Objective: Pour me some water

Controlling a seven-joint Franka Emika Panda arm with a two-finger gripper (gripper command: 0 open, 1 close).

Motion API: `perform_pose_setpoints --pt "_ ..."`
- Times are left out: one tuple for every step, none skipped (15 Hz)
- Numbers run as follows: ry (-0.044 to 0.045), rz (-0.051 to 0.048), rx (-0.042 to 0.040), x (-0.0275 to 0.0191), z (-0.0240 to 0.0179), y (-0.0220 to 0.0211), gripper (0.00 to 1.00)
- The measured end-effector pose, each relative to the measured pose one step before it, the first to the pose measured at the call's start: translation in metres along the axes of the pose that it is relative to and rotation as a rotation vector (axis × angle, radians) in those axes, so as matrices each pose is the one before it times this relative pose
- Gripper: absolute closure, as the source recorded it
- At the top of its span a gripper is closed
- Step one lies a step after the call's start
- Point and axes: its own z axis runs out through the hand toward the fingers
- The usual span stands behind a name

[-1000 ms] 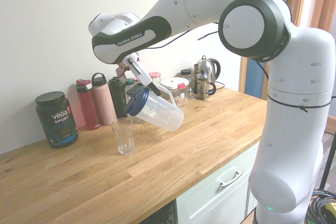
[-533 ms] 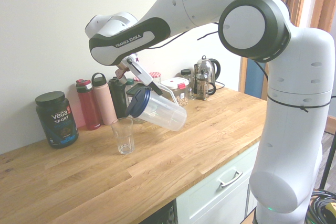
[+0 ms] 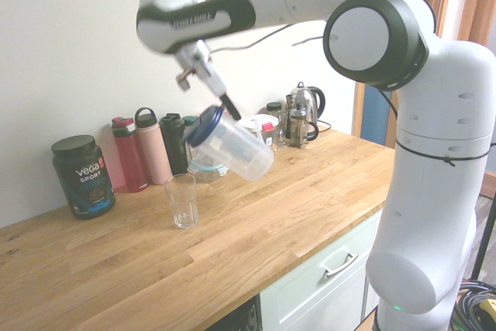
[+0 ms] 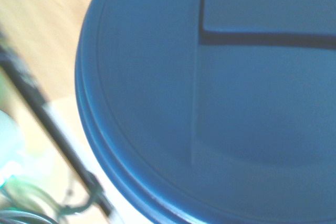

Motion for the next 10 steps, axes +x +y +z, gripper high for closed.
perform_pose_setpoints --pt "0.02761 0.03688 0.04763 -0.00853 -0.01132 0.01449 1.00" --pt "0.02837 0.04141 0.04443 0.00008 -0.00406 0.01082 1.00" --pt "0.01872 0.04571 0.04234 0.00612 0.00383 0.00923 1.00" --pt "0.01370 0.04533 0.03984 0.00805 0.00804 0.01122 1.00" --pt "0.01034 0.04553 0.03722 0.00521 0.00836 0.01566 1.00" --pt "0.00846 0.04543 0.03752 0.00086 0.00760 0.02061 1.00" --pt "0.00794 0.04926 0.03879 -0.00344 0.00587 0.02603 1.00" --pt "0.01166 0.05047 0.03613 -0.00819 0.00127 0.02711 1.00" --pt "0.01450 0.04801 0.03369 -0.01060 -0.00162 0.02609 1.00" --pt "0.02119 0.04642 0.03069 -0.01175 -0.00291 0.02416 1.00"
